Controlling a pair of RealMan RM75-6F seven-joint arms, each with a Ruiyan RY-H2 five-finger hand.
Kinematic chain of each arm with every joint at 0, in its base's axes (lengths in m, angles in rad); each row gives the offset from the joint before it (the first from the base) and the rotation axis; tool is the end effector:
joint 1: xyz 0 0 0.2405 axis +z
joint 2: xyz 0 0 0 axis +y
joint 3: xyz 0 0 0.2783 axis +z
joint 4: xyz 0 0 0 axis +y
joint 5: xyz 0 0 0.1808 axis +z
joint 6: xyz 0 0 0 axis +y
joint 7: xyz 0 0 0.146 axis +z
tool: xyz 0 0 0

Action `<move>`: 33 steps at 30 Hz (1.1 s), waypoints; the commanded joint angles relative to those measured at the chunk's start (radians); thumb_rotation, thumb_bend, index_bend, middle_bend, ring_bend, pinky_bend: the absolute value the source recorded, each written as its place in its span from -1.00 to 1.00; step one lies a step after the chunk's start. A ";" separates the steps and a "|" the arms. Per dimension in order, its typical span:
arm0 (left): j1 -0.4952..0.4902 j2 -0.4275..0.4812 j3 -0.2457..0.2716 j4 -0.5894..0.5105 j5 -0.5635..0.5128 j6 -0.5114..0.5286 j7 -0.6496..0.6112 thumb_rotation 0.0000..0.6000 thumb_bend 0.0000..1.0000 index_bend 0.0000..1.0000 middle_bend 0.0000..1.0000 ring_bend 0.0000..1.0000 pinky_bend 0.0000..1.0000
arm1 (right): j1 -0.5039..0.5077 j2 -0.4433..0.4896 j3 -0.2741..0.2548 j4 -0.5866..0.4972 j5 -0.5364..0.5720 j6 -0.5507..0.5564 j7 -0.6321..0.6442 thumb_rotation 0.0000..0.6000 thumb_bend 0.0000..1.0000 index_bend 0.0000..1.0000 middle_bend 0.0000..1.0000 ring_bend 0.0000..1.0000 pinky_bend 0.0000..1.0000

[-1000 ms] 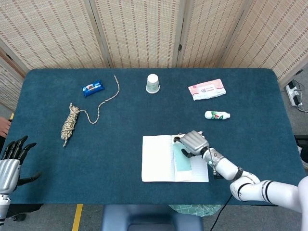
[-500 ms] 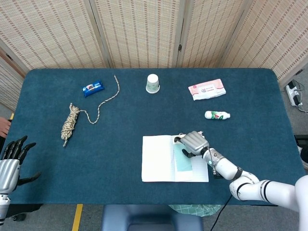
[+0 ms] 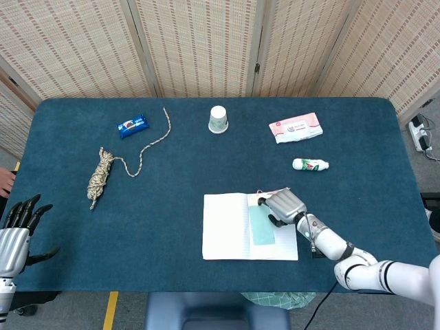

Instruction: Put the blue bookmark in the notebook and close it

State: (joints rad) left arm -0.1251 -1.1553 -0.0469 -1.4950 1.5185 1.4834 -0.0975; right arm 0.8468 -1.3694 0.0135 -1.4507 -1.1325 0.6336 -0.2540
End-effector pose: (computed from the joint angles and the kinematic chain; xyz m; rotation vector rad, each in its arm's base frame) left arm -0.3278 0.1965 0.1922 -1.4095 -0.8871 -0.9565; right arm -0.2044 -0.3553 0.0257 2.1821 -0.9368 0.5166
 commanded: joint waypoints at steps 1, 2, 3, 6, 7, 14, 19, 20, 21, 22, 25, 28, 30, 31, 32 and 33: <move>0.000 0.000 0.000 0.001 0.000 -0.001 0.001 1.00 -0.66 -0.58 -0.89 -1.00 -1.00 | -0.003 0.010 -0.006 -0.011 0.005 0.004 -0.010 0.78 0.19 -0.41 1.00 1.00 1.00; 0.000 0.000 0.000 0.002 -0.001 -0.002 0.001 1.00 -0.66 -0.58 -0.88 -1.00 -1.00 | -0.004 0.014 -0.008 -0.016 0.006 0.005 -0.014 0.78 0.19 -0.41 1.00 1.00 1.00; -0.001 -0.001 0.000 0.002 -0.001 -0.003 0.001 1.00 -0.66 -0.58 -0.89 -1.00 -1.00 | -0.005 0.018 -0.011 -0.022 0.008 0.007 -0.018 0.78 0.19 -0.41 1.00 1.00 1.00; -0.002 -0.002 0.000 0.003 -0.002 -0.005 0.004 1.00 -0.66 -0.58 -0.88 -1.00 -1.00 | -0.010 0.033 -0.019 -0.044 0.012 0.016 -0.033 0.78 0.18 -0.41 1.00 1.00 1.00; -0.002 -0.002 0.000 0.002 -0.002 -0.006 0.005 1.00 -0.66 -0.58 -0.88 -1.00 -1.00 | -0.011 0.037 -0.021 -0.050 0.013 0.020 -0.037 0.77 0.18 -0.41 1.00 1.00 1.00; -0.001 -0.003 0.001 0.000 0.000 -0.001 0.008 1.00 -0.66 -0.58 -0.89 -1.00 -1.00 | -0.021 0.053 -0.014 -0.075 0.014 0.050 -0.042 0.78 0.19 -0.41 1.00 1.00 1.00; 0.000 -0.003 0.000 0.001 0.000 0.000 0.004 1.00 -0.66 -0.58 -0.89 -1.00 -1.00 | -0.029 0.068 -0.010 -0.105 -0.020 0.045 0.009 0.79 0.18 -0.41 1.00 1.00 1.00; 0.000 -0.002 0.000 0.001 0.000 0.000 0.003 1.00 -0.66 -0.58 -0.89 -1.00 -1.00 | -0.031 0.072 -0.012 -0.115 -0.033 0.046 0.015 0.78 0.18 -0.41 1.00 1.00 1.00; 0.000 -0.002 0.000 0.001 0.000 0.000 0.001 1.00 -0.66 -0.58 -0.89 -1.00 -1.00 | -0.035 0.078 -0.015 -0.128 -0.047 0.049 0.022 0.78 0.18 -0.41 1.00 1.00 1.00; 0.000 -0.002 -0.001 0.001 0.000 0.001 0.000 1.00 -0.66 -0.58 -0.89 -1.00 -1.00 | -0.041 0.088 -0.020 -0.149 -0.068 0.054 0.033 0.77 0.18 -0.41 1.00 1.00 1.00; 0.001 -0.001 -0.001 0.002 0.002 0.005 -0.003 1.00 -0.66 -0.58 -0.89 -1.00 -1.00 | -0.060 0.128 -0.038 -0.212 -0.123 0.066 0.066 0.78 0.19 -0.41 1.00 1.00 1.00; 0.001 -0.002 0.000 0.002 0.003 0.005 -0.004 1.00 -0.66 -0.58 -0.89 -1.00 -1.00 | -0.081 0.182 -0.063 -0.281 -0.174 0.073 0.106 0.77 0.19 -0.41 1.00 1.00 1.00; 0.001 -0.003 0.000 0.003 0.004 0.004 -0.001 1.00 -0.66 -0.58 -0.89 -1.00 -1.00 | -0.090 0.219 -0.081 -0.321 -0.199 0.064 0.131 0.78 0.19 -0.41 1.00 1.00 1.00; 0.000 -0.003 0.001 0.003 0.004 0.003 0.002 1.00 -0.66 -0.58 -0.89 -1.00 -1.00 | -0.094 0.242 -0.094 -0.346 -0.214 0.054 0.147 0.77 0.19 -0.41 1.00 1.00 1.00; 0.000 -0.004 0.001 0.003 0.005 0.002 0.004 1.00 -0.66 -0.58 -0.89 -1.00 -1.00 | -0.096 0.259 -0.103 -0.363 -0.225 0.048 0.156 0.77 0.18 -0.42 1.00 1.00 1.00; -0.001 -0.004 0.001 0.003 0.005 0.002 0.006 1.00 -0.66 -0.58 -0.89 -1.00 -1.00 | -0.099 0.274 -0.111 -0.379 -0.236 0.043 0.165 0.78 0.18 -0.42 1.00 1.00 1.00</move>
State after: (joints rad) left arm -0.1254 -1.1594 -0.0457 -1.4923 1.5232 1.4857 -0.0914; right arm 0.7608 -1.1281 -0.0738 -1.7958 -1.3396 0.6888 -0.1159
